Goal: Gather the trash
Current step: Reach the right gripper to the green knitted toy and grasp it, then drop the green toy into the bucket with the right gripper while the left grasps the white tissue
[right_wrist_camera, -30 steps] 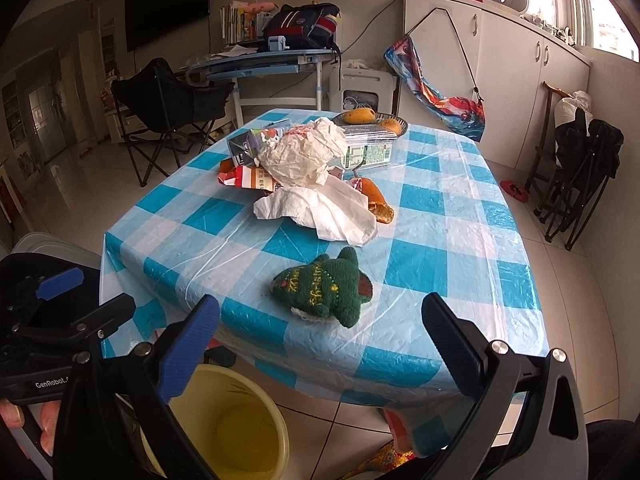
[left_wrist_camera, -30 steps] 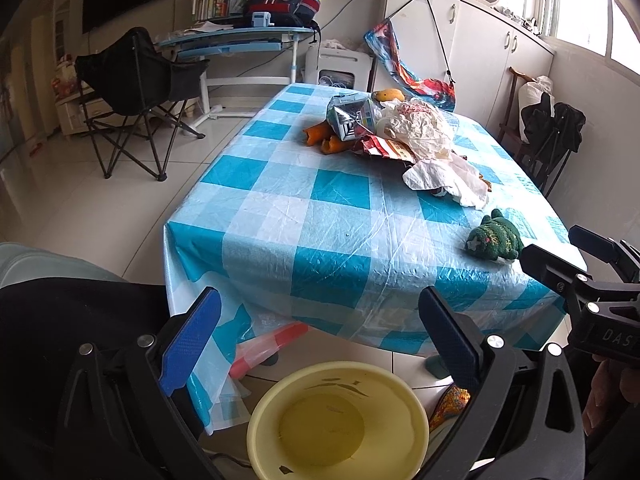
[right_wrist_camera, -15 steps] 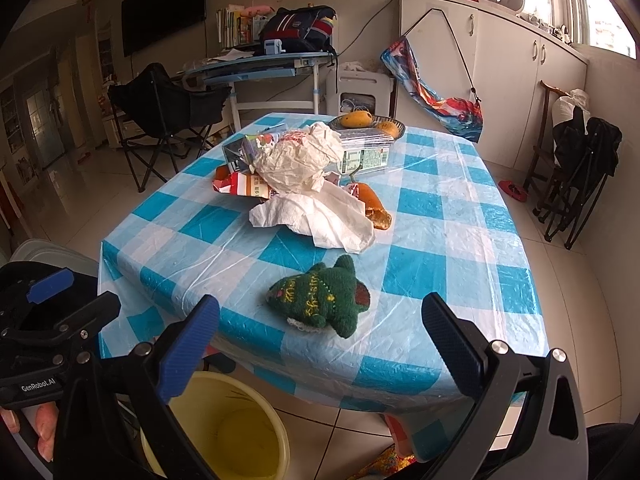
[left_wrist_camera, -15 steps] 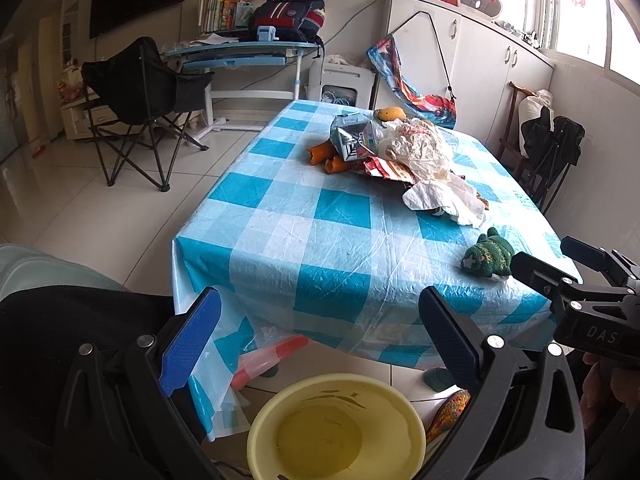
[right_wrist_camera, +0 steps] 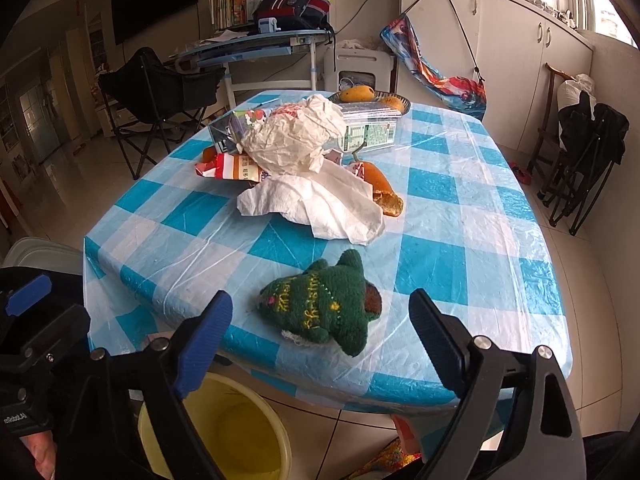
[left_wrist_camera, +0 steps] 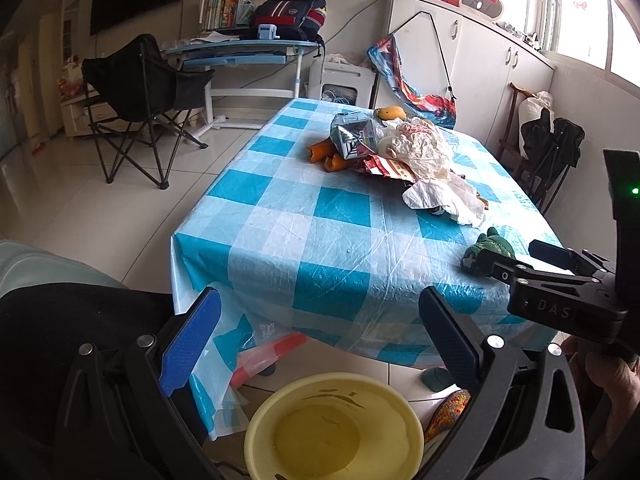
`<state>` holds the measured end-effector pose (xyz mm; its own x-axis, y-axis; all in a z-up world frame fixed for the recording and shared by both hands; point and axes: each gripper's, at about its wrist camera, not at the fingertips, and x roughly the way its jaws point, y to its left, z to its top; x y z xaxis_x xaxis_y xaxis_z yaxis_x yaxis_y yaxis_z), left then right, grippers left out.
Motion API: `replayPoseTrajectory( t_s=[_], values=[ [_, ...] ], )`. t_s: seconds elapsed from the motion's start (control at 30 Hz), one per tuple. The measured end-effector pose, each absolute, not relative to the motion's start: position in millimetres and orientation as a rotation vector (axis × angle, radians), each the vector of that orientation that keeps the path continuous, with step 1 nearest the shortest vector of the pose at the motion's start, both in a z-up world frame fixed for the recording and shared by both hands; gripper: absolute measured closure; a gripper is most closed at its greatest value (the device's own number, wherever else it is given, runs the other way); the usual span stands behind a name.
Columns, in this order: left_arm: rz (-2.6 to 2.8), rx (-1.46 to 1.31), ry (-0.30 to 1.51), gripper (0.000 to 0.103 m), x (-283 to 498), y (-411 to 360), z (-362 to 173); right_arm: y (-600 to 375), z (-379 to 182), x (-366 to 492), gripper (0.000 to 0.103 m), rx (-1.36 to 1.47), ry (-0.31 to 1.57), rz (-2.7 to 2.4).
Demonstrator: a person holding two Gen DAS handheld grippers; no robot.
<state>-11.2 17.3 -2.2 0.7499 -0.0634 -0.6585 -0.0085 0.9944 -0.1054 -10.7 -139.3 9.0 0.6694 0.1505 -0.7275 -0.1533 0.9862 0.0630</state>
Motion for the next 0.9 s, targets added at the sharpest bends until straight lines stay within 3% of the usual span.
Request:
replayPoseTrajectory(
  t_s=[0.23, 0.3, 0.37, 0.5, 0.7, 0.9],
  values=[
    [-0.045, -0.144, 0.724, 0.007, -7, 23, 1, -139, -5, 1, 0.028, 0.009, 0.875, 0.154],
    [-0.069, -0.138, 0.726, 0.007, -1, 17, 4, -139, -6, 2, 0.034, -0.002, 0.871, 0.147],
    [-0.084, -0.13, 0.723, 0.007, 5, 11, 8, -143, -5, 2, 0.051, 0.005, 0.869, 0.148],
    [-0.117, -0.16, 0.737, 0.007, 23, -1, 11, -161, -2, 1, 0.06, 0.106, 0.868, 0.165],
    [-0.163, -0.191, 0.774, 0.007, 60, -34, 7, -189, 16, -12, 0.06, 0.238, 0.803, 0.137],
    [-0.132, -0.236, 0.832, 0.008, 107, -71, -8, -216, 5, -9, 0.058, 0.359, 0.853, 0.126]
  ],
)
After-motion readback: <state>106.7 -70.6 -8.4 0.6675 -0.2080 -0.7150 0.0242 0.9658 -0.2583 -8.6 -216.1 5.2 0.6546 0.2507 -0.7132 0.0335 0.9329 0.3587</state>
